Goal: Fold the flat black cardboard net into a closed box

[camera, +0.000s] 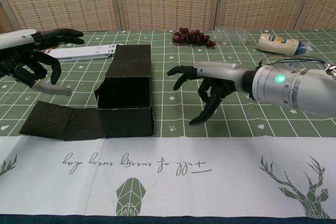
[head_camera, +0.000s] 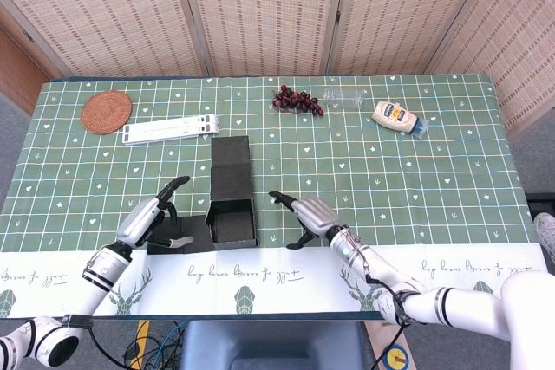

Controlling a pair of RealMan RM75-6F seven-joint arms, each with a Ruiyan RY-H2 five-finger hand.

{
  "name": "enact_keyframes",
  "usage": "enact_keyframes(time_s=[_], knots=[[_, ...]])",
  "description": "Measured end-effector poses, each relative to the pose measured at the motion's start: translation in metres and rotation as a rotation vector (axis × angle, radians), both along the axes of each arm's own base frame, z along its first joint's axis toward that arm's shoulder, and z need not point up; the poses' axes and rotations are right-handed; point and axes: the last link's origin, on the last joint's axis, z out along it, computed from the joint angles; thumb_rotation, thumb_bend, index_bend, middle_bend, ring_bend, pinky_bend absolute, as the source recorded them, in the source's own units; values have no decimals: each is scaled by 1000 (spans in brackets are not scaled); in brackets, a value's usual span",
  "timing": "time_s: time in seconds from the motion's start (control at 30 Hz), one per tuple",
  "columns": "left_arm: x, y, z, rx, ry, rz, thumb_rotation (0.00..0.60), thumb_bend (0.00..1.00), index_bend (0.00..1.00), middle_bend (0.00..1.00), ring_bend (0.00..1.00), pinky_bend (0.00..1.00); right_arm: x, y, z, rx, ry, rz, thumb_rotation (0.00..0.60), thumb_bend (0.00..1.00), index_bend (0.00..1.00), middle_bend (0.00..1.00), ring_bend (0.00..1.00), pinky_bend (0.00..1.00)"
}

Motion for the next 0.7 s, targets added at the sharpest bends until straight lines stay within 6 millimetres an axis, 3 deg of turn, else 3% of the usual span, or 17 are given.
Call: enact_keyframes(time_s=[0.27, 0.7], knots=[[5, -2, 2, 3, -3, -11, 600, 145, 44, 67, 588, 929, 6, 9, -15, 78, -175, -220, 600, 0, 0, 118, 754, 1000], [-1, -5, 6, 6, -6, -1, 600, 145, 43, 67, 588, 929, 30, 4, -47, 61, -241, -272, 600, 0, 0, 116, 753, 1000]])
